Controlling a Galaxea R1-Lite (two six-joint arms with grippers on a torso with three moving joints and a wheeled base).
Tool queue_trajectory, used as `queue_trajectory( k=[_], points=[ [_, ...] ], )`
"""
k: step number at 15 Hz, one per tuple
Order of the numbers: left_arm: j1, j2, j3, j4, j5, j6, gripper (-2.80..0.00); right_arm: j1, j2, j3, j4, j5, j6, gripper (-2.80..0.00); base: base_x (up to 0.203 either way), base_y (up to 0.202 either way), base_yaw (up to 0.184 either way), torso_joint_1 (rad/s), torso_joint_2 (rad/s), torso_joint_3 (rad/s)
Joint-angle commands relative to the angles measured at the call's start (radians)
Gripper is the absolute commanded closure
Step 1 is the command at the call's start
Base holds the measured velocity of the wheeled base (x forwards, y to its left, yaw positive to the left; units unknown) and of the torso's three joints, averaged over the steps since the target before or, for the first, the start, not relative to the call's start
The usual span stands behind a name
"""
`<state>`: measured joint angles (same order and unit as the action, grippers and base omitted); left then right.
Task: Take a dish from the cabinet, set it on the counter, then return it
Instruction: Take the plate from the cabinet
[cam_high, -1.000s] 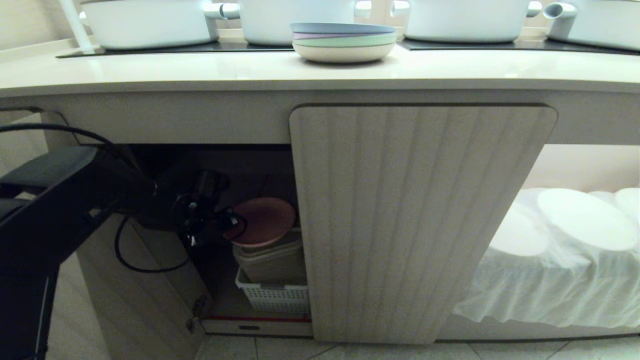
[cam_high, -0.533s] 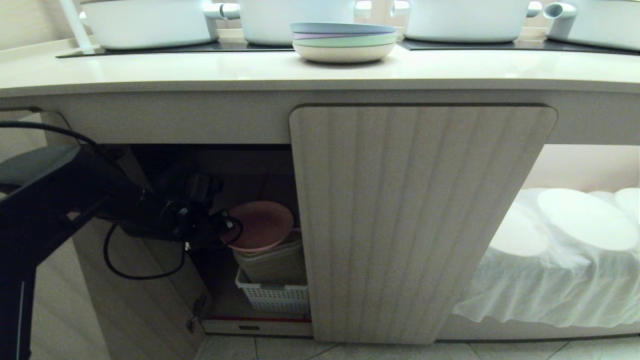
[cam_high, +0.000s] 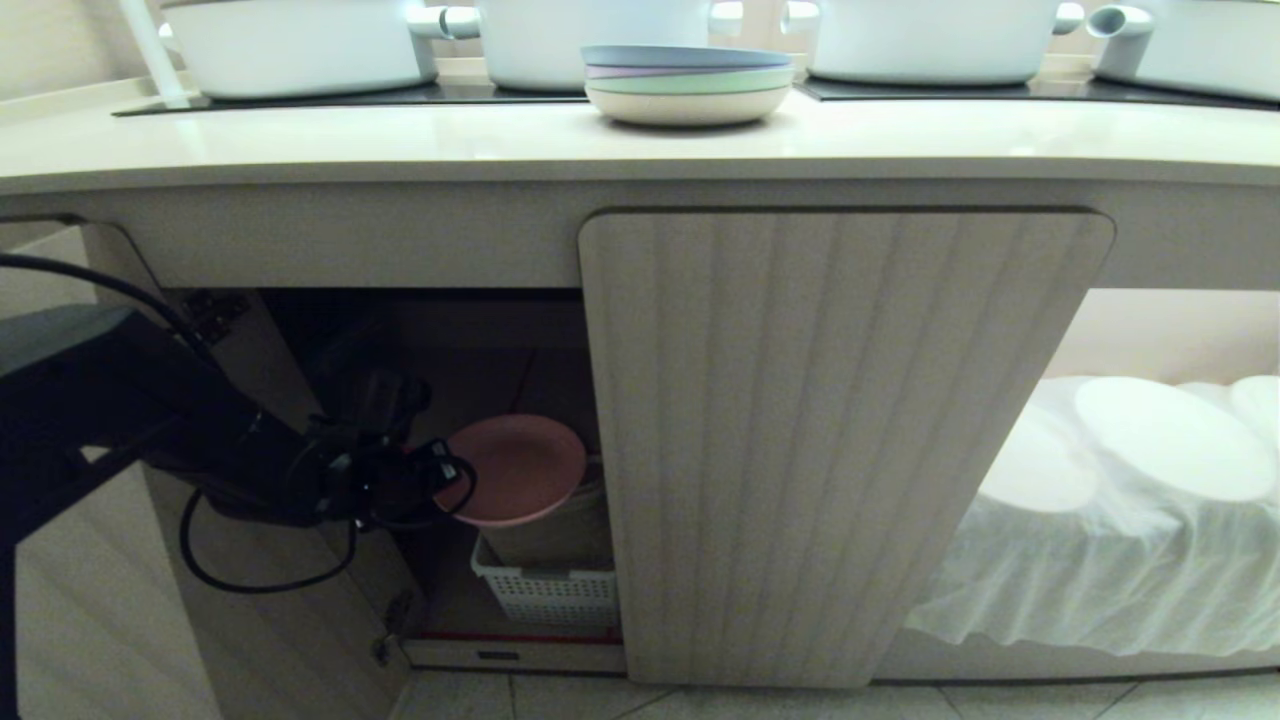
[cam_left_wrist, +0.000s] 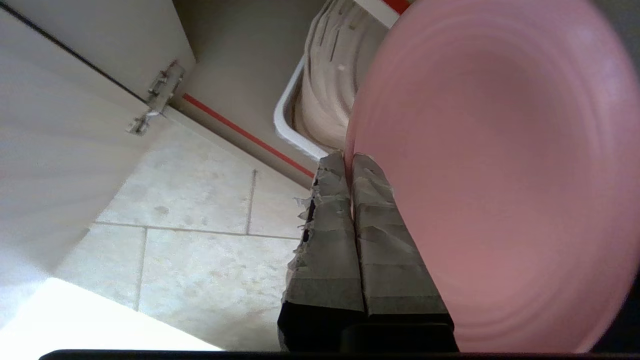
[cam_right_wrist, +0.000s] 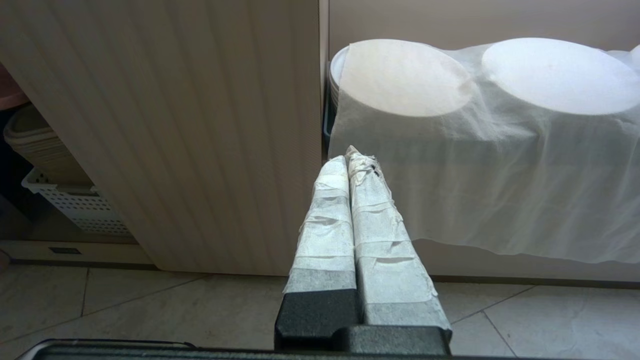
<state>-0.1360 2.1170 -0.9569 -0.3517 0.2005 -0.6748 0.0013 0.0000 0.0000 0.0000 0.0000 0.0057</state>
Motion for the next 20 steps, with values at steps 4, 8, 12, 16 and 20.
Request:
queue_trajectory(
  k=[4, 8, 12, 16, 20],
  points=[
    [0.004, -0.060, 0.054, -0.003, -0.032, -0.048, 0.00, 0.000, 0.000, 0.000, 0.000, 0.000, 0.000, 0.00, 0.000, 0.000, 0.000, 0.000, 0.00, 0.000],
    [0.009, -0.109, 0.119, -0.004, -0.064, -0.052, 0.00, 0.000, 0.000, 0.000, 0.000, 0.000, 0.000, 0.00, 0.000, 0.000, 0.000, 0.000, 0.00, 0.000],
    [0.041, -0.144, 0.160, -0.004, -0.100, -0.052, 0.00, 0.000, 0.000, 0.000, 0.000, 0.000, 0.000, 0.00, 0.000, 0.000, 0.000, 0.000, 0.00, 0.000],
    [0.039, -0.185, 0.203, -0.004, -0.127, -0.048, 0.00, 0.000, 0.000, 0.000, 0.000, 0.000, 0.000, 0.00, 0.000, 0.000, 0.000, 0.000, 0.00, 0.000],
    [0.038, -0.213, 0.240, -0.004, -0.141, -0.042, 0.00, 0.000, 0.000, 0.000, 0.000, 0.000, -0.001, 0.00, 0.000, 0.000, 0.000, 0.000, 0.00, 0.000]
  ],
)
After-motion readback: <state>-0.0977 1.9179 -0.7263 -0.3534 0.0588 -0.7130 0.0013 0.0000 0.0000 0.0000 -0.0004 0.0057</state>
